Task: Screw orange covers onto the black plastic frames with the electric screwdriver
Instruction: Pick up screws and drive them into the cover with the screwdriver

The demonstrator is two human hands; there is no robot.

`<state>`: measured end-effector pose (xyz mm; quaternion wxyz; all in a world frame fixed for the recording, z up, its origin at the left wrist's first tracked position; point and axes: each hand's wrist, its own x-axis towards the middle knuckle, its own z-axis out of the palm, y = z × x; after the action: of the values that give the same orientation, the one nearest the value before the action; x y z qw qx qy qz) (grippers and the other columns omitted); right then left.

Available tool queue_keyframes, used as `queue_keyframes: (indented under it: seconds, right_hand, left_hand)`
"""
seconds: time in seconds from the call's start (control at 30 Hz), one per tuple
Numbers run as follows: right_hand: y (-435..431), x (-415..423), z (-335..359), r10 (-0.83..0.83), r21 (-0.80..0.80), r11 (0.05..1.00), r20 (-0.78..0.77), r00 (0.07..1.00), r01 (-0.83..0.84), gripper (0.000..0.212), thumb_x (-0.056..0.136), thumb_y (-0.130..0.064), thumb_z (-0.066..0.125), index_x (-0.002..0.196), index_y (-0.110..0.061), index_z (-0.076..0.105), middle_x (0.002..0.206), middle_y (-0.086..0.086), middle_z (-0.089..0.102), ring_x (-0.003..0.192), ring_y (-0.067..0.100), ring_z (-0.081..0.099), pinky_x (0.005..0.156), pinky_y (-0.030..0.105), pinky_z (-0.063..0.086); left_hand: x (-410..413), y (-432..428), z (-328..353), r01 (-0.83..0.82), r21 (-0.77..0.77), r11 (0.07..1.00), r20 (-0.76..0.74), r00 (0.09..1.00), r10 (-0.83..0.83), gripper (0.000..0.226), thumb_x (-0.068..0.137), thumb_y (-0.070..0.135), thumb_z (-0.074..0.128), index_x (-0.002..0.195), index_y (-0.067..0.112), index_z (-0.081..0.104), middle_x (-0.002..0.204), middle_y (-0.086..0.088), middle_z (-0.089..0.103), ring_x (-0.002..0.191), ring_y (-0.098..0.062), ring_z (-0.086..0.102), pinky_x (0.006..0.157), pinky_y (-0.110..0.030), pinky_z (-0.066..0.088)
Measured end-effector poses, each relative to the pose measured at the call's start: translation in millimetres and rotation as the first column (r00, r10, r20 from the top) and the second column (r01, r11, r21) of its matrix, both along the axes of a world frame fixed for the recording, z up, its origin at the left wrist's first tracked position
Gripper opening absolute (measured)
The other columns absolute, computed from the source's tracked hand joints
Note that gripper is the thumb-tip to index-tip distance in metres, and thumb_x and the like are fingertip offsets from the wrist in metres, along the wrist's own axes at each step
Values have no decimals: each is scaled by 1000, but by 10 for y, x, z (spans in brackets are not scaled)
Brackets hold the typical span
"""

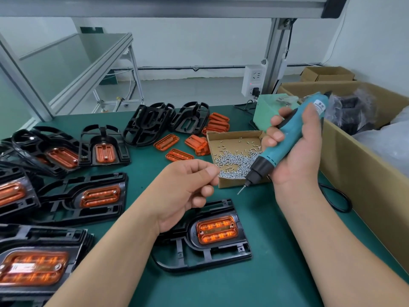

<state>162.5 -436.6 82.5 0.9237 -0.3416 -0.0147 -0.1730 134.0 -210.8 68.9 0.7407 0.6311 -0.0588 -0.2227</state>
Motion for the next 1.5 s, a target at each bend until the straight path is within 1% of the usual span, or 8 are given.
queue_keyframes:
  seconds: [0.1, 0.33, 0.53, 0.83, 1.17, 1.27, 1.4, 1.5]
  right_hand:
    - [-14, -29, 35, -32, 38, 999, 4, 999, 32, 37, 106, -49, 53, 102, -13, 59, 84, 3, 60, 57, 8, 47, 53, 20, 44]
    - [29, -105, 86, -56, 68, 996, 69, 996, 51, 34, 107, -49, 52, 100, -16, 57, 86, 2, 60, 58, 9, 48, 55, 21, 43]
    - [61, -131, 92, -81, 76, 994, 77, 994, 76, 33, 108, -47, 52, 98, -16, 58, 86, 3, 60, 58, 10, 48, 54, 22, 44]
    - [53, -130, 86, -89, 74, 994, 72, 993, 84, 32, 107, -46, 53, 97, -16, 58, 85, 4, 61, 56, 10, 48, 53, 22, 44]
    - [71, -128, 81, -87, 76, 994, 64, 994, 82, 31, 107, -46, 53, 97, -17, 57, 84, 3, 61, 56, 9, 48, 53, 22, 43]
    - [87, -109, 83, -112, 66, 992, 22, 993, 110, 31, 106, -46, 56, 96, -17, 57, 82, 3, 61, 56, 10, 49, 53, 22, 45]
    - [136, -63, 33, -140, 79, 986, -110, 984, 149, 33, 105, -45, 62, 98, -14, 54, 79, 5, 63, 56, 11, 52, 53, 24, 48]
    - [168, -56, -1, -134, 70, 987, -125, 983, 143, 33, 105, -44, 62, 100, -13, 54, 80, 5, 64, 57, 11, 52, 53, 24, 48]
  left_hand:
    - [-35, -17, 3, 29, 70, 997, 52, 998, -32, 15, 102, 4, 63, 107, 6, 77, 87, -5, 70, 67, -10, 55, 51, -17, 43]
    - [-104, -62, 4, 58, 197, 979, 139, 986, -87, 17, 99, -1, 67, 103, 10, 78, 88, -6, 78, 66, -10, 59, 49, -18, 42]
    - [-143, -107, -14, 107, 168, 980, 120, 985, -128, 17, 98, 0, 68, 97, 13, 80, 91, -9, 78, 64, -11, 56, 48, -17, 40]
    - [-144, -95, 16, 103, 90, 991, 75, 991, -110, 23, 99, 0, 67, 100, 17, 81, 93, -11, 77, 65, -9, 58, 49, -16, 41]
    - [-156, -111, 25, 90, 102, 991, 84, 992, -98, 24, 97, -1, 69, 97, 19, 82, 92, -11, 78, 64, -10, 59, 49, -16, 42]
    - [-159, -130, 18, 52, 155, 987, 142, 987, -75, 26, 96, -1, 70, 96, 23, 81, 90, -10, 79, 63, -10, 59, 49, -17, 42]
    - [-160, -125, -3, -22, 273, 962, 246, 968, -48, 27, 95, 4, 71, 94, 30, 80, 86, -3, 80, 62, -8, 59, 50, -15, 41]
    - [-144, -94, 1, -16, 281, 960, 242, 969, -54, 22, 95, 3, 71, 99, 24, 78, 88, -6, 79, 63, -9, 59, 50, -15, 42]
